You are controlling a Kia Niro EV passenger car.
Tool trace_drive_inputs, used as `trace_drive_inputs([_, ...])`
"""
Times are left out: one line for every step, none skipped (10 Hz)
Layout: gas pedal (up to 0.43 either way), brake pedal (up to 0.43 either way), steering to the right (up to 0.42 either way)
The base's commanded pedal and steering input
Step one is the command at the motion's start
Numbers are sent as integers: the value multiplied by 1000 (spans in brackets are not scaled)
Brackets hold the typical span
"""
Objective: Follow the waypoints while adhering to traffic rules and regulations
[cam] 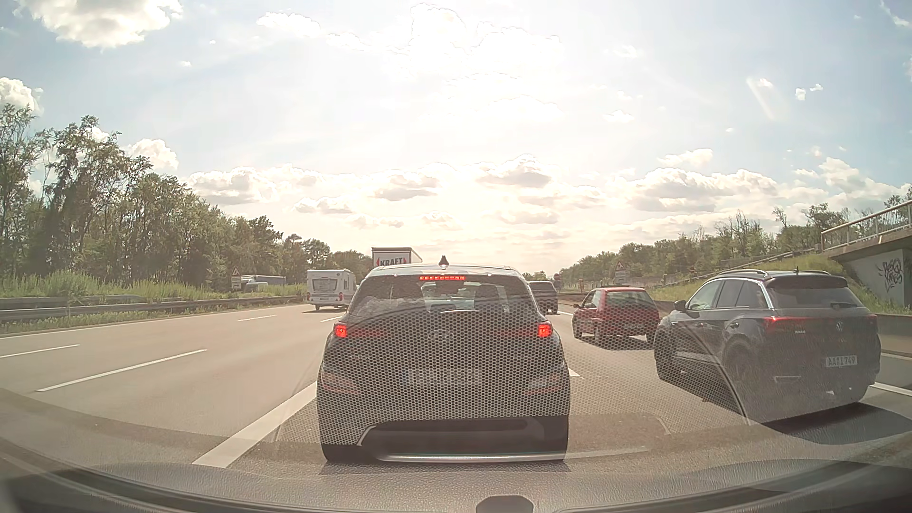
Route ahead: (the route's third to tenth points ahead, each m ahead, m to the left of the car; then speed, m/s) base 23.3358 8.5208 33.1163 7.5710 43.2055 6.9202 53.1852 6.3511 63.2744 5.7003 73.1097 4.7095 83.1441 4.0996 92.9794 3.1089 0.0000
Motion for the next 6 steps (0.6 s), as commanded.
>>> trace_drive_inputs([0, 280, 0])
trace_drive_inputs([0, 274, 0])
trace_drive_inputs([0, 274, 0])
trace_drive_inputs([0, 274, 0])
trace_drive_inputs([0, 280, 0])
trace_drive_inputs([0, 274, 0])
